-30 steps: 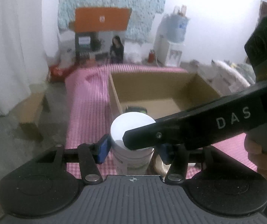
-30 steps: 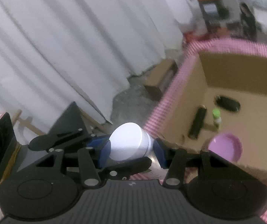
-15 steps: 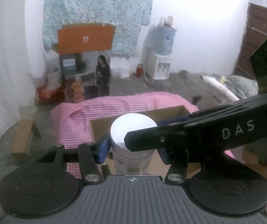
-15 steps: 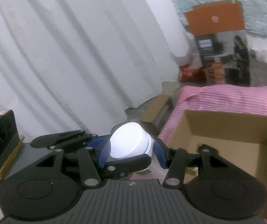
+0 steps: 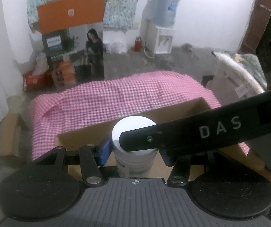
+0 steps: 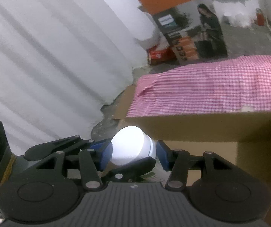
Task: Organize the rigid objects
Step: 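Carry the white bottle into the box and open the right gripper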
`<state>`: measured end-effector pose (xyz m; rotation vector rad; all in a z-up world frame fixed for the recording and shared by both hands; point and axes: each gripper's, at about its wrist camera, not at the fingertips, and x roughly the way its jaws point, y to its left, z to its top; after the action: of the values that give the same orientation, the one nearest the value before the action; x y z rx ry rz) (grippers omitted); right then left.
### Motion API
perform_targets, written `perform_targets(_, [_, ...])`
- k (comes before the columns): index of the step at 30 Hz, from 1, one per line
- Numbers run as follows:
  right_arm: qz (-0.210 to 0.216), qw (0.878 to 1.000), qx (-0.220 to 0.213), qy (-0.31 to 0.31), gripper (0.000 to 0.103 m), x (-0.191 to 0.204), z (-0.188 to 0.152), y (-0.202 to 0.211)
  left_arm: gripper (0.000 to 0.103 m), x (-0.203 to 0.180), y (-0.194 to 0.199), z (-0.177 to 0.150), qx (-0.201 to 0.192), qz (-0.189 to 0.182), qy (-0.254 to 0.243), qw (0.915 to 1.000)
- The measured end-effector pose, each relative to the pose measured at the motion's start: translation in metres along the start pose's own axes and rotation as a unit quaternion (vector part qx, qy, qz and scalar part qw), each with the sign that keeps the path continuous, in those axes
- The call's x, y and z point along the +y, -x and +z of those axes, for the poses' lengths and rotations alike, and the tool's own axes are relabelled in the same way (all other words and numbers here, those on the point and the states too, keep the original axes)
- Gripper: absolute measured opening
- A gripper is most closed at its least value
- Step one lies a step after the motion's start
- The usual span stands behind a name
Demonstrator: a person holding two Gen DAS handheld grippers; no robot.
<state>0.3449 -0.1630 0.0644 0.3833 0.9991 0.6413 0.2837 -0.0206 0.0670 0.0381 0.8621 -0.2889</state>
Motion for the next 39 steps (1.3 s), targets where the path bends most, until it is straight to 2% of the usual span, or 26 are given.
perform_targets(10, [-0.019, 0.999, 0.015, -0.037, 0.055, -0.057, 0.019, -0.031, 0.053, -0.003, -0.058, 0.017, 0.045, -0.008, 0.000, 0.9990])
perform_targets(16, [-0.031, 0.998, 0.021, -0.043, 0.055, -0.071, 0.021, -0.043, 0.053, -0.005, -0.077, 0.017, 0.059, -0.012, 0.001, 0.9982])
perform_targets(21, [-0.032, 0.998, 0.022, -0.041, 0.056, -0.076, 0.021, -0.045, 0.053, -0.007, -0.077, 0.017, 0.054, -0.014, -0.004, 0.9984])
perform_targets(22, [-0.033, 0.998, 0.023, -0.040, 0.057, -0.076, 0.021, -0.045, 0.055, -0.008, -0.076, 0.017, 0.053, -0.016, -0.004, 0.9985])
perform_targets(25, [-0.034, 0.998, 0.024, -0.041, 0.061, -0.073, 0.021, -0.044, 0.070, -0.010, -0.070, 0.018, 0.049, -0.016, -0.006, 0.9986])
perform_targets(27, [-0.034, 0.999, 0.018, -0.038, 0.065, -0.071, 0.021, -0.038, 0.090, -0.013, -0.065, 0.019, 0.045, -0.009, -0.012, 0.9989])
perform_targets(29, [-0.036, 0.999, 0.005, -0.031, 0.066, -0.066, 0.021, -0.029, 0.095, -0.015, -0.056, 0.018, 0.037, -0.004, -0.015, 0.9992])
perform_targets(33, [-0.041, 0.999, -0.023, -0.021, 0.066, -0.054, 0.020, -0.005, 0.097, -0.016, -0.031, 0.018, 0.017, -0.011, -0.013, 0.9997])
perform_targets(37, [-0.045, 0.997, -0.064, -0.002, 0.067, -0.035, 0.011, 0.034, 0.100, -0.017, 0.006, 0.012, -0.018, -0.010, -0.013, 0.9997])
perform_targets(39, [-0.041, 0.995, -0.087, 0.010, 0.068, -0.024, 0.004, 0.058, 0.102, -0.016, 0.027, 0.007, -0.025, -0.025, -0.007, 0.9993])
